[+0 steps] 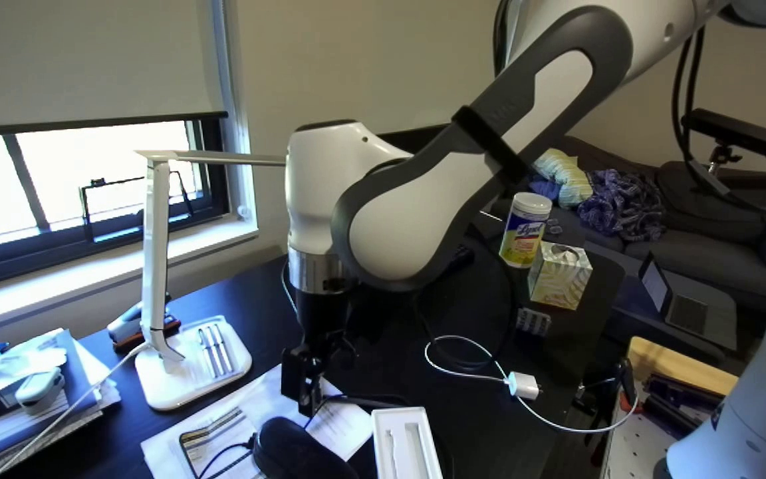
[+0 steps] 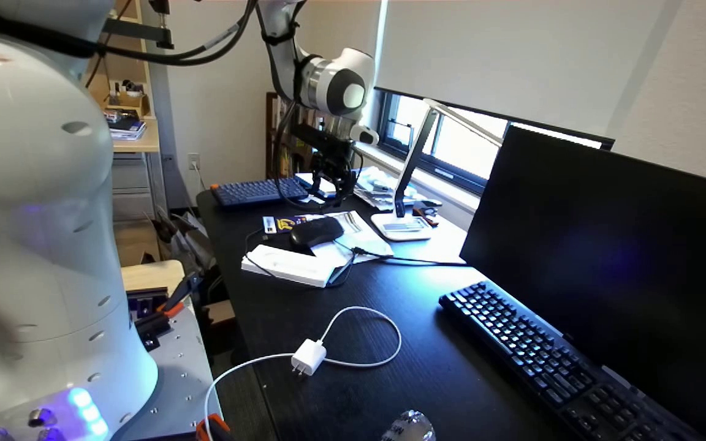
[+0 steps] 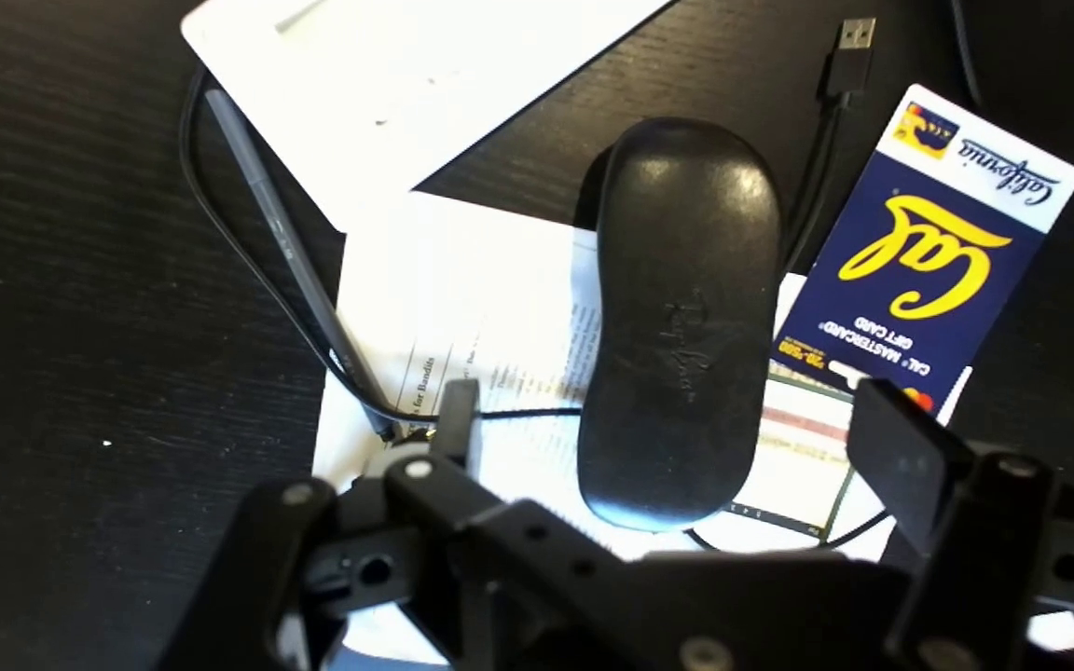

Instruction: Move the computer mouse to the right side of the desk

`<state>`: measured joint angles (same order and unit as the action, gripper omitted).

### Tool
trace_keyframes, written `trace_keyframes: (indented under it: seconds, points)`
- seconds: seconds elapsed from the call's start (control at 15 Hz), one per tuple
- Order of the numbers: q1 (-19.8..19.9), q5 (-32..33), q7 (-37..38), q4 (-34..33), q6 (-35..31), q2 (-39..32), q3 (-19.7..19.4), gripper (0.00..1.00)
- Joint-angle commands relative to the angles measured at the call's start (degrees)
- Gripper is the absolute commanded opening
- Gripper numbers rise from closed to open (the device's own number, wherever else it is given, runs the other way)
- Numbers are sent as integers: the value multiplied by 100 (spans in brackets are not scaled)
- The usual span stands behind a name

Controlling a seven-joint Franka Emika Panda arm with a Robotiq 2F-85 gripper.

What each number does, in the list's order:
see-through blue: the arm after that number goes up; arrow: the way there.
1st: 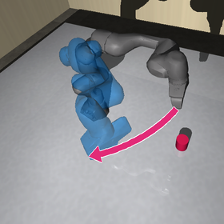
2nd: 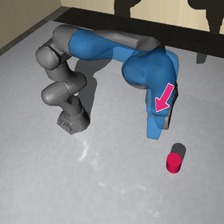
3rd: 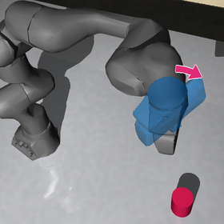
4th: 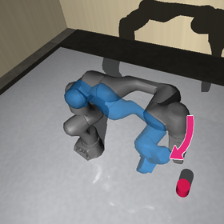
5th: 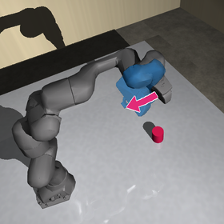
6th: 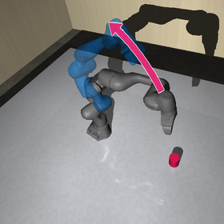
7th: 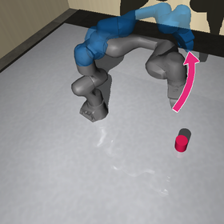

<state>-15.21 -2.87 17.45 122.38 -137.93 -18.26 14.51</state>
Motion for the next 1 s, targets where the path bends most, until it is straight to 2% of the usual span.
trace_keyframes:
  seconds: [0.0,0.33,0.67,0.93]
  points:
    - [-92,-49,-36,-9,14,11,-95,100]
    - [-269,89,205,-452,328,-617,-248,100]
    - [-640,393,539,-895,151,-1107,-556,100]
    - [-884,418,649,-1258,173,-1481,-641,100]
